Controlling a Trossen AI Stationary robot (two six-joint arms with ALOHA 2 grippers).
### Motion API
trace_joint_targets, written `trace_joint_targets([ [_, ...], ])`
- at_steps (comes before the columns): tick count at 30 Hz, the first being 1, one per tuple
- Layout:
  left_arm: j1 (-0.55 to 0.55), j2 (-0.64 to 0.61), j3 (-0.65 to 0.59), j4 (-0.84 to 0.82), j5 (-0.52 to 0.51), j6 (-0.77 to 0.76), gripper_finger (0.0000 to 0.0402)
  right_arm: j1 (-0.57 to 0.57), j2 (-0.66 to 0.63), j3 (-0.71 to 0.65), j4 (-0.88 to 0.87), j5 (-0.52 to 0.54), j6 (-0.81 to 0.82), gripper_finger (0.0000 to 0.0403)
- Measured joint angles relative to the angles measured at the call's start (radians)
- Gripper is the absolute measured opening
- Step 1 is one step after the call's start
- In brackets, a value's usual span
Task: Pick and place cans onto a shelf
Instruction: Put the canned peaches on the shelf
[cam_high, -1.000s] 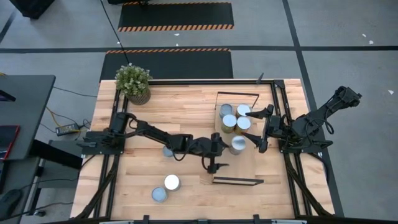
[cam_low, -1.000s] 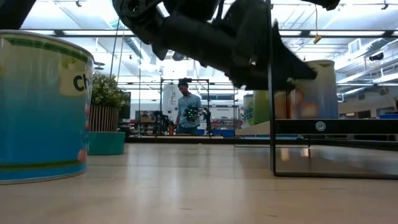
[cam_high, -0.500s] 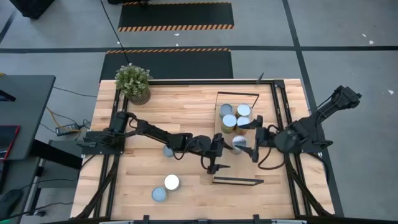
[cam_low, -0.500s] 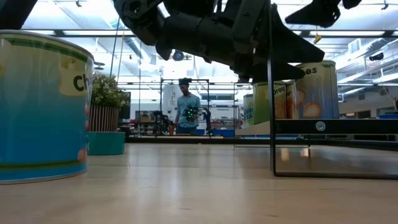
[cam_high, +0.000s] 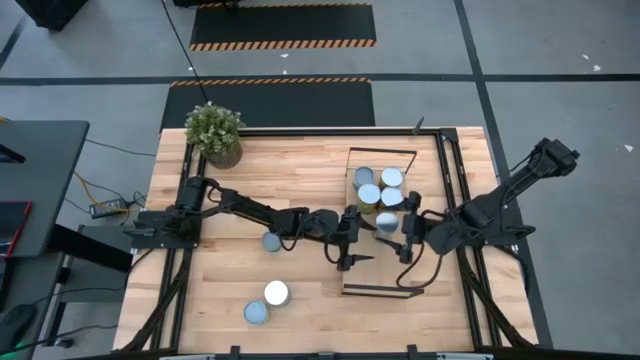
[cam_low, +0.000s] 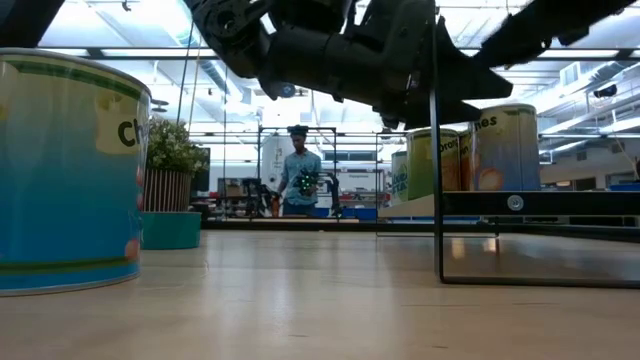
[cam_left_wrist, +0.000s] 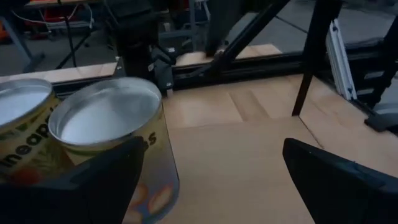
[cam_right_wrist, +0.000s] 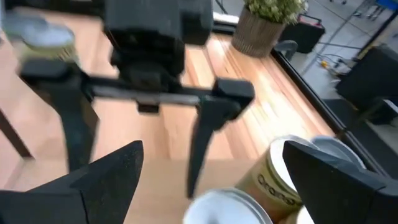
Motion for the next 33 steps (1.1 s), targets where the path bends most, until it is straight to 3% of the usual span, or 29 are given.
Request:
trace_joint_targets([
  [3, -0.010, -0.020, 0.000, -0.080, -0.024, 0.009, 0.0389, 0.003, 0.029, 0.000, -0.025, 0.022, 0.000, 0.0391],
  [8, -0.022, -0.078, 0.000, -0.238, -0.173, 0.028, 0.0389, 0.000, 0.076, 0.012, -0.053, 0.032, 0.004, 0.0384],
  [16, -0.048, -0.189, 0.000, -0.435, -0.354, 0.051, 0.0389, -0.007, 0.208, 0.144, -0.267, 0.049, 0.064, 0.0378],
  [24, -0.054, -0.280, 0.000, -0.629, -0.368, -0.043, 0.0389, -0.039, 0.329, 0.262, -0.531, 0.020, 0.179, 0.0377],
  [33, -0.104, -0.375, -0.001, -0.705, -0.367, -0.050, 0.0389, -0.039, 0.349, 0.267, -0.612, 0.009, 0.276, 0.0377],
])
